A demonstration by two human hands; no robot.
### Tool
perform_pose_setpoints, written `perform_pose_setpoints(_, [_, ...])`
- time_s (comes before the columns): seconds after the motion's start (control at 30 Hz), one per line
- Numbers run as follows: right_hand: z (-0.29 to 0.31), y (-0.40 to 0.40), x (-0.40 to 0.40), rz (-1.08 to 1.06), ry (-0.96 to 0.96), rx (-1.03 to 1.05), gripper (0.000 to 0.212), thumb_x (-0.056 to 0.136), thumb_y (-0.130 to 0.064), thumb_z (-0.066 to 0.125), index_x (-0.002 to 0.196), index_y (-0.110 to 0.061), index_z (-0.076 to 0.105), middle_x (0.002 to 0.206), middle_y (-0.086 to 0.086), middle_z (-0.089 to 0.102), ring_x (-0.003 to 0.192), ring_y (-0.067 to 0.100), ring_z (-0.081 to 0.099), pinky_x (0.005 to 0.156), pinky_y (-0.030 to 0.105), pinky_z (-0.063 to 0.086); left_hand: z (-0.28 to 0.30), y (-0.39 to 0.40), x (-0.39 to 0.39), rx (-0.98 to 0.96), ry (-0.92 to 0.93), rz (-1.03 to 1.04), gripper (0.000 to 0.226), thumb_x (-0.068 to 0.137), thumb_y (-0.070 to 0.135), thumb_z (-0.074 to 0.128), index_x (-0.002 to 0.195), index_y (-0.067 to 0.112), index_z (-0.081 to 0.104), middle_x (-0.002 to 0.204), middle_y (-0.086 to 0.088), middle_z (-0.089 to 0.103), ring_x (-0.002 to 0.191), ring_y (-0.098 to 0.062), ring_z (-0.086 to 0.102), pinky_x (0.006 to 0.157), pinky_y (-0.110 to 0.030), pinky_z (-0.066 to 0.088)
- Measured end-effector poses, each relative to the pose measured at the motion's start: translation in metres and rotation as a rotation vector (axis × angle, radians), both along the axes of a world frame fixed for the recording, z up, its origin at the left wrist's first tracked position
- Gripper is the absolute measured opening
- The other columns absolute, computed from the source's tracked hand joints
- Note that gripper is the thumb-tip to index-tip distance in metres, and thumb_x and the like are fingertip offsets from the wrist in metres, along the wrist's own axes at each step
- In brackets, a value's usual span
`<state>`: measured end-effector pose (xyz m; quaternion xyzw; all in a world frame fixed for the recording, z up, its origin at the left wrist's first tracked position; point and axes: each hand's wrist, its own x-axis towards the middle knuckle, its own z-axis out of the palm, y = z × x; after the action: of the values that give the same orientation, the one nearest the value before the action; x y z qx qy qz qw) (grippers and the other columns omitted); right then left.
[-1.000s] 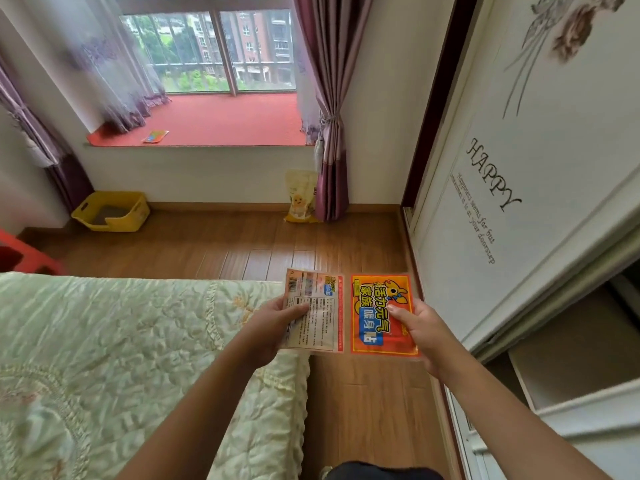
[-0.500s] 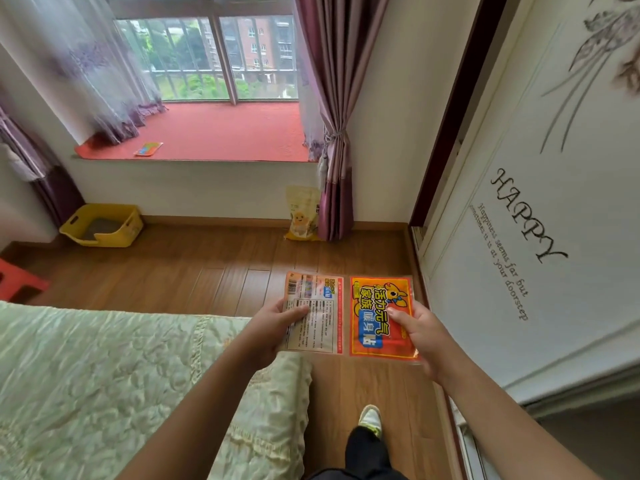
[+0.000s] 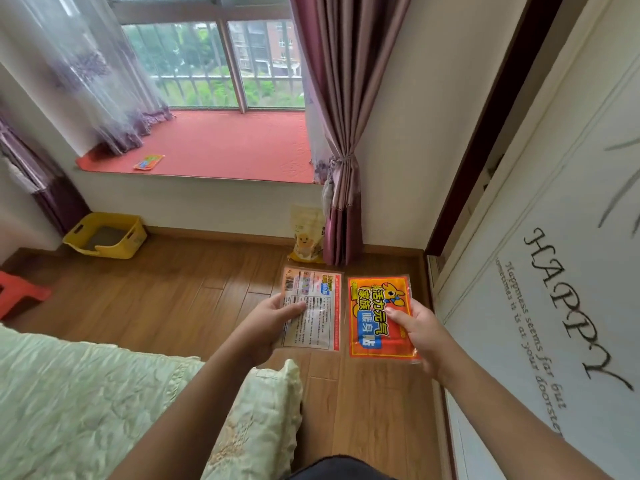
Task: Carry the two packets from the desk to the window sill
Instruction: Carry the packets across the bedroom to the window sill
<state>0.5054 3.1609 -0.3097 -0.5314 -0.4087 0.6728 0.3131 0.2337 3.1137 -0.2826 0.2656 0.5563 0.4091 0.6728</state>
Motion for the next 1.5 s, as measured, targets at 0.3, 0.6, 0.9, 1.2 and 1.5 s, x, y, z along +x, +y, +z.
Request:
perform_pose_setpoints(0.3, [-0.009,0.107,-0.036,0.083,0.016,-0.004,0.011,0.098,-0.017,0.059,0.107,-0.023,0.06,0.082,-0.005,0.081,0.076,0.015,0.078,0.052,0.025,0.059,-0.016,0.084,-0.034,-0.03,-0.002,0.096,0.03,0.094,0.013,0.065,0.122,0.004,0.057,0.105,-0.019,0.079,0.094,-0.033,0.077,0.066,-0.035,0.064])
perform_pose_setpoints(0.6, [-0.006,0.241,-0.127,0.156,0.009,-0.002,0.019,0.097,-0.02,0.06,0.116,-0.02,0.061,0.103,0.008,0.079,0.088,0.025,0.078,0.068,0.039,0.063,-0.02,0.189,-0.118,-0.007,-0.033,0.161,0.031,0.094,0.015,0.065,0.123,0.006,0.057,0.103,-0.017,0.08,0.097,-0.034,0.077,0.066,-0.034,0.064])
perform_pose_setpoints(0.9, [0.012,0.353,-0.235,0.234,0.074,0.014,0.017,0.098,-0.017,0.059,0.114,-0.019,0.063,0.099,0.007,0.08,0.088,0.028,0.078,0.063,0.037,0.062,-0.004,0.283,-0.211,0.017,-0.006,0.214,0.03,0.095,0.017,0.065,0.122,0.008,0.057,0.106,-0.016,0.079,0.099,-0.032,0.077,0.067,-0.035,0.065])
perform_pose_setpoints(1.2, [-0.001,0.448,-0.321,0.325,0.089,-0.014,0.014,0.097,-0.015,0.06,0.11,-0.018,0.064,0.094,0.007,0.081,0.082,0.026,0.078,0.058,0.035,0.062,-0.008,0.348,-0.282,0.011,0.0,0.334,0.027,0.097,0.016,0.063,0.122,0.007,0.056,0.105,-0.017,0.079,0.097,-0.032,0.077,0.064,-0.032,0.064])
perform_pose_setpoints(1.5, [-0.005,0.57,-0.426,0.487,0.123,-0.026,0.014,0.095,-0.014,0.063,0.109,-0.016,0.063,0.09,0.009,0.081,0.075,0.027,0.078,0.063,0.041,0.064,-0.002,0.429,-0.352,-0.029,0.125,0.493,0.021,0.098,0.02,0.061,0.118,0.013,0.059,0.103,-0.012,0.081,0.096,-0.029,0.078,0.068,-0.035,0.065])
